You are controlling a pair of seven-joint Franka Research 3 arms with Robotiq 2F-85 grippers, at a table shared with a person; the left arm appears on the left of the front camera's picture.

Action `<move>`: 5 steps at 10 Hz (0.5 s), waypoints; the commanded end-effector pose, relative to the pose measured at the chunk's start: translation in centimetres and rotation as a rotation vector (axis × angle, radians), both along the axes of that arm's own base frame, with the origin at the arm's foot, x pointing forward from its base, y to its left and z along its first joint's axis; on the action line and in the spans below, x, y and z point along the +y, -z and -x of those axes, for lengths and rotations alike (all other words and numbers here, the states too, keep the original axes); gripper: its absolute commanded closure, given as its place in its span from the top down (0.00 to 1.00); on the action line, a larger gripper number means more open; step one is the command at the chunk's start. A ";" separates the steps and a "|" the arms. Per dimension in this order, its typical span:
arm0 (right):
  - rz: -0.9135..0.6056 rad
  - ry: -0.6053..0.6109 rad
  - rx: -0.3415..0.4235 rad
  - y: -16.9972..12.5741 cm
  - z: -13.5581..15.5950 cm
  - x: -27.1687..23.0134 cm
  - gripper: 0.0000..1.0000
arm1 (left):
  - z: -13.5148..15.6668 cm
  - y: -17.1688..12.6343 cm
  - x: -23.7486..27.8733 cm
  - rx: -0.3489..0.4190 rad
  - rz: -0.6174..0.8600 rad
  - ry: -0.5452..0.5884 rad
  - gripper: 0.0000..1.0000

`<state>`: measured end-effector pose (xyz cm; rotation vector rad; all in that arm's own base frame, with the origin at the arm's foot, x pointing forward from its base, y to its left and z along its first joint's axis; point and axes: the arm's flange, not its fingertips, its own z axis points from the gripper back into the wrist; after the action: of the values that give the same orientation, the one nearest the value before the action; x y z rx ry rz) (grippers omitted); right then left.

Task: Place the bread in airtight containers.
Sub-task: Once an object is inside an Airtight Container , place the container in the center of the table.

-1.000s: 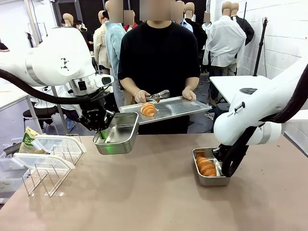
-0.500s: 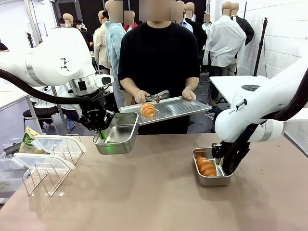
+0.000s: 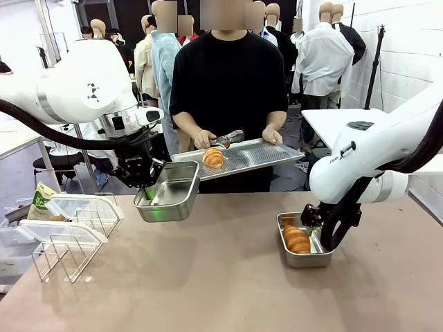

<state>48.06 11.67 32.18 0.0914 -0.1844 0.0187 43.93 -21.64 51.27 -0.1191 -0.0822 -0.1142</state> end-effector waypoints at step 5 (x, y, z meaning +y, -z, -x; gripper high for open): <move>0.000 0.000 0.000 0.0 0.0 0.0 1.00 | 0.0 -0.3 0.2 -0.007 -0.009 -0.004 0.00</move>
<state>48.33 11.74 32.50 0.0885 -0.1689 0.0164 43.94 -21.63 51.27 -0.1191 -0.0822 -0.1141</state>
